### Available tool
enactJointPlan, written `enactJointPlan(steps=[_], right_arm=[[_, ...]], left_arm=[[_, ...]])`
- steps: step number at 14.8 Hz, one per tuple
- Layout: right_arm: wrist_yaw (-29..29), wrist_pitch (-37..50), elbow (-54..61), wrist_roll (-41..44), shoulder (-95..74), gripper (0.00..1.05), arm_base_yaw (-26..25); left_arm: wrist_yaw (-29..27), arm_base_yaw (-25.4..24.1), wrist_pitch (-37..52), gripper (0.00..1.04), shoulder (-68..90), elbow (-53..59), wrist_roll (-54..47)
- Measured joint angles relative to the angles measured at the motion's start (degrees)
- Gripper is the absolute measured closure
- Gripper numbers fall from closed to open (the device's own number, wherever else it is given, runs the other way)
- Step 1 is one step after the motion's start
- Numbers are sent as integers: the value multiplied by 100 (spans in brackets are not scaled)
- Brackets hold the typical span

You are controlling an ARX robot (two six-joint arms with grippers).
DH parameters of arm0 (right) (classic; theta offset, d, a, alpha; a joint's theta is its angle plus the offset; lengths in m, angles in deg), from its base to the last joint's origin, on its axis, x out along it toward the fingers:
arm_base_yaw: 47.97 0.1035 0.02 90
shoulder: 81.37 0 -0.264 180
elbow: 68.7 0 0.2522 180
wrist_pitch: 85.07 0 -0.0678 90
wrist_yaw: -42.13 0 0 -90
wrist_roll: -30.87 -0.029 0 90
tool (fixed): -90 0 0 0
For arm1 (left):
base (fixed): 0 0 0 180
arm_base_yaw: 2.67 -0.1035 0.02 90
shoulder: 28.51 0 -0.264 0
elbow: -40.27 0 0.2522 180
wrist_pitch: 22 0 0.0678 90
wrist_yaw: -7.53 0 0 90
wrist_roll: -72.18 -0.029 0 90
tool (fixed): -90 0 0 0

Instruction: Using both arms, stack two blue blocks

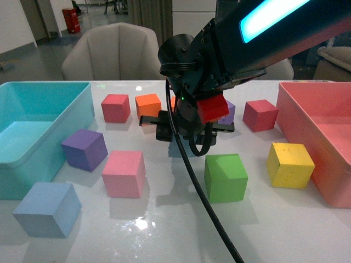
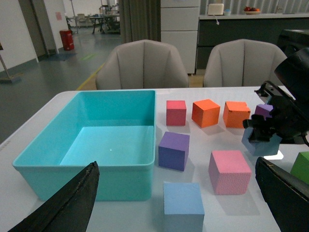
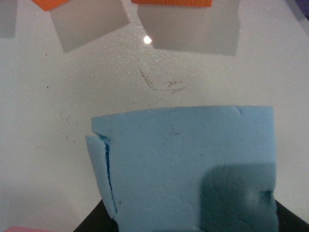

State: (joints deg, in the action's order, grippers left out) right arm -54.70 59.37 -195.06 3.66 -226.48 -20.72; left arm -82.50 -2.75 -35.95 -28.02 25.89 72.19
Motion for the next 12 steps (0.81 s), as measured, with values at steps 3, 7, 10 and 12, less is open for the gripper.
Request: enactJointPlan(steps=[3,7,10,12], right_arm=[[-31,-22,-72,0,-79,60,-33],[-26,-83,-155,-2,-142,46,-33],[-31,-136,-179,0,-175,32,-33],[-28,-173,-221,0,-197,24,-31]], left_arm=[[0,0,0,7,0,0,0],[0,0,0,7,0,0,0],[0,0,0,7,0,0,0],[0,0,0,7,0,0,0]])
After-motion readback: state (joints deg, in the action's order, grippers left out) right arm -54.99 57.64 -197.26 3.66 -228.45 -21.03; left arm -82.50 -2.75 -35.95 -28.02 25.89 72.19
